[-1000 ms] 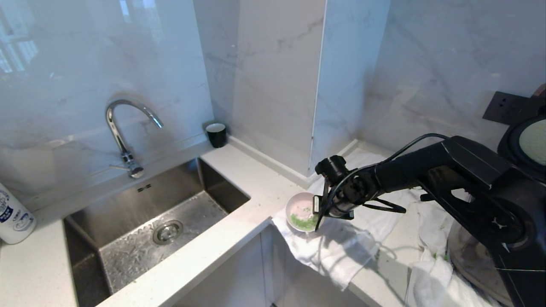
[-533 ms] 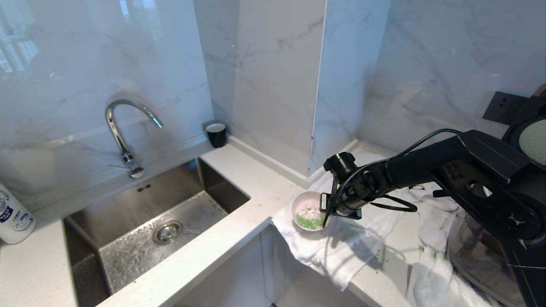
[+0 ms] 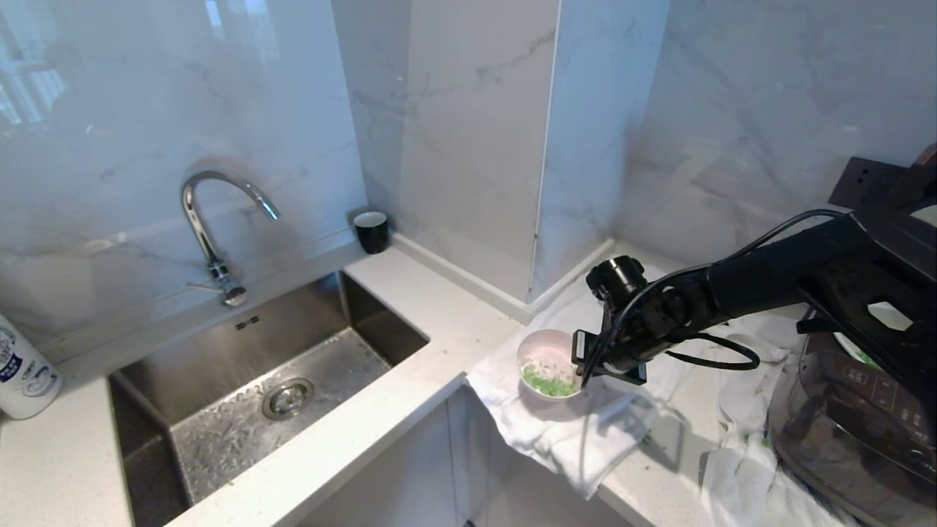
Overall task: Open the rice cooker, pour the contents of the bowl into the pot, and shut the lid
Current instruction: Pick up the bowl on the table, then place the bowl on the table
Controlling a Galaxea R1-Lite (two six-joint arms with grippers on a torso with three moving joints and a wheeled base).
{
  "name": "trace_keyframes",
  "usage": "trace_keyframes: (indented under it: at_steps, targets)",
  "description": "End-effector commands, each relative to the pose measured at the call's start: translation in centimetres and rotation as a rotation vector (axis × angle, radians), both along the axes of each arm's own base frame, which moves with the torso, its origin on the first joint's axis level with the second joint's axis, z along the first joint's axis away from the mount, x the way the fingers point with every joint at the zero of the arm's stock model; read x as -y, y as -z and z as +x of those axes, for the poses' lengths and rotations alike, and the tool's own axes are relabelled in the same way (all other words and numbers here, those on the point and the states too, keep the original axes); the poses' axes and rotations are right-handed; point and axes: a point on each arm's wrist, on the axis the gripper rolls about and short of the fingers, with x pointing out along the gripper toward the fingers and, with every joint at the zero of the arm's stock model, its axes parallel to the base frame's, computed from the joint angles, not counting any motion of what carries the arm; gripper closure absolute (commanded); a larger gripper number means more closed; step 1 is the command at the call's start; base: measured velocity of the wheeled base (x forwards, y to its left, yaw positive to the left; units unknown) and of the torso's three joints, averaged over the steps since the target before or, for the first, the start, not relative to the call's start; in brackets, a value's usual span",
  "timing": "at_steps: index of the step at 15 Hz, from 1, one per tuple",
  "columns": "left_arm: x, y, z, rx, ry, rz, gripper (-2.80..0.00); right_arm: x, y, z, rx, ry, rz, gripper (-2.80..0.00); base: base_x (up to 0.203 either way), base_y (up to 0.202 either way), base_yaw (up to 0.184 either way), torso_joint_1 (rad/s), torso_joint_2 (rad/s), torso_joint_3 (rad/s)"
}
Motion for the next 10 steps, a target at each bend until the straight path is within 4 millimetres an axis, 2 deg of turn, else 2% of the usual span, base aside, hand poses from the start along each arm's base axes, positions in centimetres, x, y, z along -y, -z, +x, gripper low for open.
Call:
trace_keyframes:
  at_steps: [1, 7, 10]
  targets:
    - [0.0, 0.0, 0.0, 0.000, -0.001, -0.001, 0.00, 0.4, -1.5, -1.1, 0.005, 0.012, 0.034, 0.00, 0.000, 0.000, 0.000, 0.000, 0.00, 0.000]
    - [0.0, 0.0, 0.0, 0.000, 0.001, 0.000, 0.00, 1.8, -3.6, -5.1, -0.027, 0.034, 0.058, 0.00, 0.000, 0.000, 0.000, 0.000, 0.00, 0.000]
    - [0.0, 0.0, 0.0, 0.000, 0.001, 0.000, 0.00, 2.9, -4.9, -7.9, -0.031, 0.047, 0.065, 0.00, 0.000, 0.000, 0.000, 0.000, 0.00, 0.000]
